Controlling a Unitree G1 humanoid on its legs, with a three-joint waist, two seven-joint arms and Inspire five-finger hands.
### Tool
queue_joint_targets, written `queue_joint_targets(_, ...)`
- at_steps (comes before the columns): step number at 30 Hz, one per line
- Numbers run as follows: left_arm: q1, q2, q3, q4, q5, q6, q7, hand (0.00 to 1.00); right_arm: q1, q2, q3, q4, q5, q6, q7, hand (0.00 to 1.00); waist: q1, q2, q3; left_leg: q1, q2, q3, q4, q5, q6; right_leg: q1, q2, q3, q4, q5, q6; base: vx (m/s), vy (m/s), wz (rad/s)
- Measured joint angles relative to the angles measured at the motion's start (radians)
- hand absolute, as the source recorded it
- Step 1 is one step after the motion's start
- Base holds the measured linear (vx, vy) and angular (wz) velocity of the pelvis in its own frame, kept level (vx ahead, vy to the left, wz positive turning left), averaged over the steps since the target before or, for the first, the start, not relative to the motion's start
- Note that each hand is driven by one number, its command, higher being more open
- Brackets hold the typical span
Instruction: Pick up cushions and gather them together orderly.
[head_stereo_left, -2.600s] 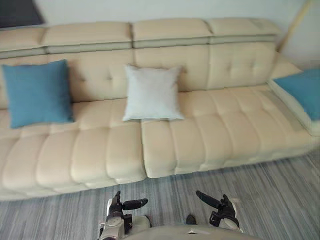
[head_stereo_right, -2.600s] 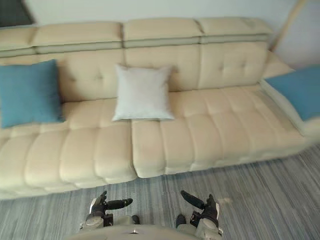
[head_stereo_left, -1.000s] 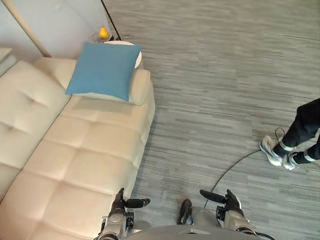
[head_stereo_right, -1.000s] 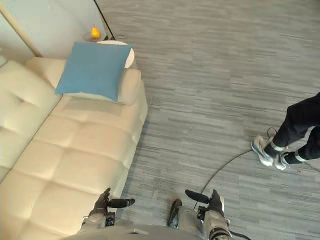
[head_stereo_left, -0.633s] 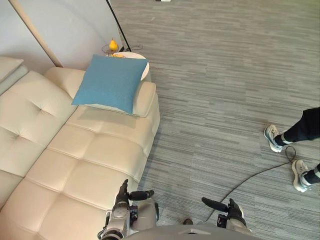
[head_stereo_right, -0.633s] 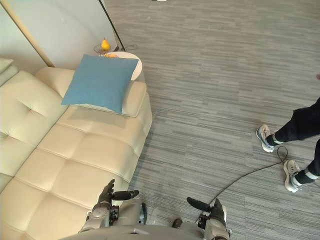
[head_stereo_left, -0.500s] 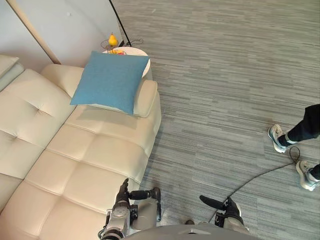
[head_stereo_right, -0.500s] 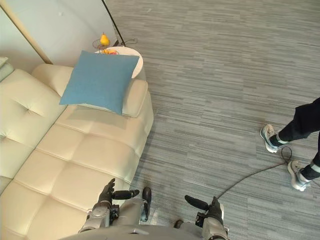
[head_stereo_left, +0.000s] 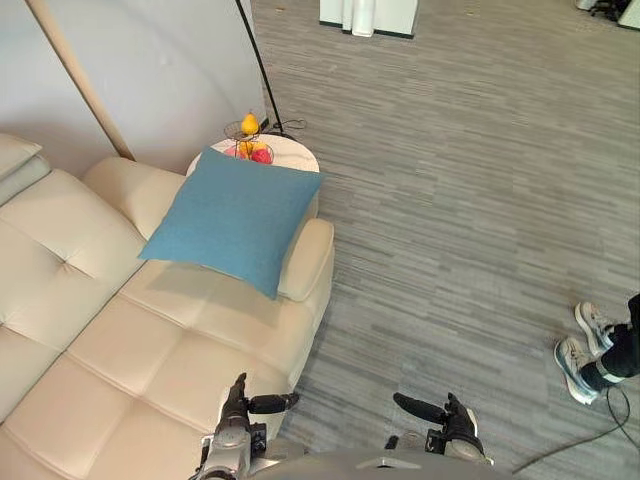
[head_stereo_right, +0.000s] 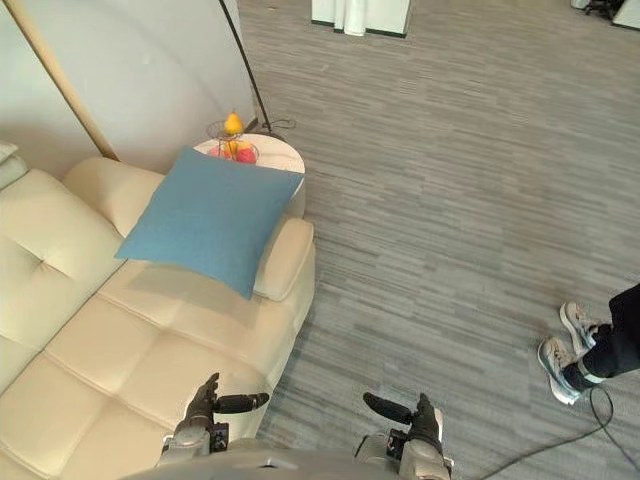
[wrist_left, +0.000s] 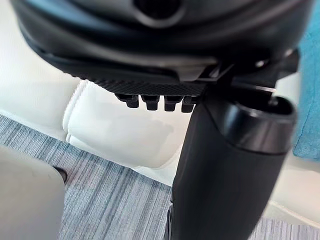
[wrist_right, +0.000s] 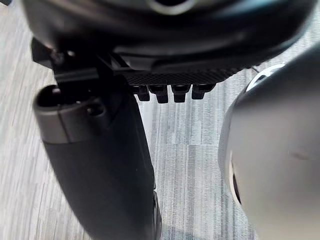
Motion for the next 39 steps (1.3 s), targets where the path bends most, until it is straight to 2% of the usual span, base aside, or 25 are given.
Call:
queue_joint_targets(2,-0.003,-0.002,0.002,0.000,0.000,0.000,0.002,1.00,-0.009,0.001,0.000,0.001,0.000,-0.005,0.000,1.00,-0.003,0.004,0.002,0.010,0.025,-0.028,-0.008,-0.003,-0.005,-0.033,0.054,0.022,-0.155,0.003,0.000,0.24,-0.171,0.52)
queue_joint_targets(3,-0.003,0.000,0.002,0.001,0.000,0.001,0.003,1.00,-0.016,0.001,0.000,0.012,0.001,-0.007,0.000,1.00,-0.008,0.002,0.002,0.013,0.039,-0.057,-0.010,-0.013,-0.022,-0.047,0.106,0.084,-0.310,0.023,0.008,0.33,-0.332,0.64)
queue_joint_targets(4,-0.003,0.004,0.002,0.001,0.000,0.001,0.003,1.00,-0.016,0.001,0.000,0.019,0.001,-0.009,0.000,1.00,-0.008,-0.005,0.003,0.017,0.040,-0.078,-0.009,-0.024,-0.040,-0.050,0.127,0.141,-0.411,0.076,0.009,0.40,-0.430,0.74)
queue_joint_targets(5,-0.008,0.005,0.004,0.021,0.000,0.000,0.004,1.00,-0.018,-0.010,-0.002,0.026,0.003,-0.008,0.003,1.00,-0.014,-0.002,0.004,0.026,0.052,-0.110,-0.008,-0.040,-0.068,-0.028,0.151,0.152,-0.420,0.143,-0.035,0.24,-0.272,0.48)
queue_joint_targets(6,-0.011,0.003,0.005,0.026,-0.001,0.001,0.005,1.00,-0.019,-0.011,-0.001,0.029,0.002,-0.009,0.003,1.00,-0.015,0.005,0.005,0.030,0.054,-0.114,-0.008,-0.041,-0.070,-0.024,0.155,0.149,-0.423,0.143,-0.035,0.24,-0.295,0.37)
queue_joint_targets(7,-0.016,-0.012,0.014,0.039,0.000,0.001,0.005,1.00,-0.024,-0.027,-0.005,0.039,0.002,-0.011,0.004,1.00,-0.006,0.028,0.001,0.029,0.071,-0.142,-0.016,-0.035,-0.081,-0.022,0.171,0.139,-0.398,0.118,-0.047,0.15,-0.219,0.21)
queue_joint_targets(9,-0.016,-0.016,0.017,0.049,0.001,0.001,0.006,1.00,-0.024,-0.026,-0.029,0.051,0.003,-0.011,0.006,1.00,-0.008,0.035,-0.001,0.050,0.082,-0.165,-0.012,-0.033,-0.084,-0.015,0.175,0.121,-0.353,0.052,-0.066,0.20,-0.306,0.25)
queue_joint_targets(11,-0.012,-0.021,0.025,0.047,0.001,0.000,0.003,1.00,-0.014,-0.032,-0.039,0.057,0.003,-0.013,0.007,1.00,-0.008,0.044,-0.005,-0.011,0.103,-0.177,0.156,-0.059,-0.128,0.039,0.197,0.087,-0.386,0.024,-0.079,0.20,-0.243,0.43)
queue_joint_targets(12,-0.012,-0.023,0.042,0.034,0.000,-0.001,-0.003,1.00,-0.006,-0.034,-0.038,0.058,0.003,-0.012,0.006,1.00,-0.010,0.049,-0.001,-0.107,0.111,-0.189,0.359,-0.058,-0.180,0.082,0.211,0.055,-0.420,0.022,-0.083,0.22,-0.197,0.71)
queue_joint_targets(13,-0.009,-0.030,0.065,0.010,-0.010,-0.001,-0.002,1.00,0.002,-0.037,-0.033,0.058,0.006,-0.009,0.005,1.00,-0.007,0.052,0.004,-0.223,0.137,-0.160,0.588,-0.066,-0.204,0.147,0.232,0.007,-0.463,0.029,-0.098,0.17,-0.146,0.67)
queue_joint_targets(16,-0.007,-0.028,0.058,-0.011,-0.010,-0.006,-0.005,1.00,0.002,-0.030,-0.030,0.057,0.015,-0.009,0.005,1.00,0.002,0.044,0.008,-0.276,0.150,-0.068,0.593,-0.085,-0.166,0.215,0.237,-0.024,-0.512,0.030,-0.099,0.15,-0.062,0.36)
queue_joint_targets(18,-0.007,-0.028,0.054,-0.013,-0.010,-0.013,-0.008,1.00,-0.002,-0.024,-0.029,0.053,0.023,-0.013,0.005,1.00,0.002,0.044,0.006,-0.290,0.142,-0.011,0.445,-0.084,-0.139,0.251,0.229,-0.043,-0.546,0.030,-0.089,0.17,0.047,0.29)
queue_joint_targets(19,-0.007,-0.029,0.053,-0.012,-0.010,-0.013,-0.008,1.00,-0.002,-0.025,-0.028,0.048,0.023,-0.013,0.006,1.00,0.002,0.049,0.005,-0.293,0.136,0.009,0.323,-0.045,-0.114,0.262,0.224,-0.057,-0.553,0.027,-0.078,0.21,0.134,0.42)
queue_joint_targets(20,-0.011,-0.037,0.056,-0.009,-0.014,-0.012,-0.010,1.00,-0.005,-0.027,-0.030,0.048,0.023,-0.012,0.005,1.00,0.006,0.053,0.004,-0.294,0.128,0.016,0.221,0.046,-0.105,0.263,0.218,-0.068,-0.543,0.015,-0.061,0.27,0.173,0.46)
queue_joint_targets(21,-0.017,-0.026,0.054,-0.007,-0.017,-0.012,-0.008,1.00,-0.007,-0.017,-0.027,0.046,0.023,-0.010,0.002,1.00,0.014,0.031,0.005,-0.274,0.098,0.025,0.164,0.077,-0.100,0.260,0.194,-0.064,-0.541,0.015,-0.054,0.23,0.143,0.42)
queue_joint_targets(23,-0.022,-0.018,0.053,-0.010,-0.017,-0.012,-0.008,1.00,-0.004,0.001,-0.008,0.035,0.023,-0.012,0.000,1.00,0.022,0.010,0.003,-0.266,0.065,0.024,0.124,0.096,-0.093,0.268,0.174,-0.066,-0.584,0.024,-0.036,0.22,0.090,0.35)
queue_joint_targets(27,-0.019,-0.021,0.051,-0.003,-0.032,-0.011,-0.011,1.00,-0.011,0.027,-0.007,0.036,0.023,-0.011,0.006,1.00,0.032,0.008,-0.001,-0.216,0.028,0.027,0.097,0.092,-0.086,0.324,0.141,-0.067,-0.592,0.035,-0.016,0.13,0.062,0.20)
queue_joint_targets(29,-0.011,-0.023,0.050,-0.001,-0.037,-0.011,-0.014,1.00,-0.010,0.025,-0.009,0.036,0.020,-0.011,0.007,1.00,0.034,0.014,-0.004,-0.175,0.018,0.025,0.075,0.055,-0.038,0.275,0.095,-0.057,-0.404,0.011,0.023,0.06,0.087,0.16)
queue_joint_targets(30,-0.010,-0.023,0.049,-0.001,-0.038,-0.011,-0.014,1.00,-0.010,0.023,-0.010,0.035,0.020,-0.011,0.007,1.00,0.034,0.014,-0.004,-0.172,0.017,0.024,0.074,0.052,-0.037,0.268,0.091,-0.056,-0.377,0.008,0.026,0.06,0.092,0.17)
queue_joint_targets(31,-0.007,-0.020,0.042,-0.003,-0.042,-0.011,-0.015,1.00,-0.011,0.017,-0.010,0.033,0.020,-0.010,0.007,1.00,0.034,0.010,-0.004,-0.154,0.000,0.009,0.066,0.041,-0.039,0.205,0.049,-0.048,-0.210,0.008,0.028,0.07,0.054,0.49)
queue_joint_targets(32,-0.006,-0.001,0.029,-0.004,-0.047,-0.012,-0.016,1.00,-0.004,0.016,-0.003,0.021,0.018,-0.011,0.009,1.00,0.026,-0.014,-0.006,-0.133,-0.025,-0.025,0.065,0.038,-0.033,0.126,-0.010,-0.020,0.000,0.051,0.029,0.07,0.002,0.74)
queue_joint_targets(33,-0.004,0.010,0.019,-0.003,-0.049,-0.011,-0.013,1.00,0.005,0.016,0.001,0.016,0.016,-0.013,0.011,1.00,0.021,-0.019,-0.006,-0.122,-0.030,-0.050,0.067,0.035,-0.027,0.099,-0.018,0.004,0.059,0.043,0.029,0.13,-0.058,1.21)
queue_joint_targets(35,0.001,0.017,0.015,-0.003,-0.054,-0.012,-0.009,1.00,0.021,0.014,0.000,0.016,0.013,-0.013,0.012,1.00,0.019,-0.029,-0.012,-0.105,-0.023,-0.114,0.061,0.039,-0.019,0.081,-0.002,0.017,0.034,-0.002,0.004,0.11,-0.100,0.97)
queue_joint_targets(38,-0.004,0.009,0.016,-0.001,-0.069,-0.011,-0.001,1.00,0.010,0.010,0.000,0.019,0.014,-0.015,0.013,1.00,0.018,-0.013,-0.017,-0.110,0.009,-0.181,0.058,0.030,-0.043,0.045,0.079,0.111,-0.201,-0.014,-0.002,0.12,-0.185,0.52)
queue_joint_targets(39,-0.004,0.004,0.015,0.000,-0.068,-0.011,0.002,1.00,0.008,0.007,0.001,0.018,0.015,-0.015,0.013,1.00,0.014,-0.005,-0.017,-0.121,0.025,-0.213,0.060,0.025,-0.064,0.033,0.131,0.196,-0.290,-0.013,-0.002,0.09,-0.160,0.51)
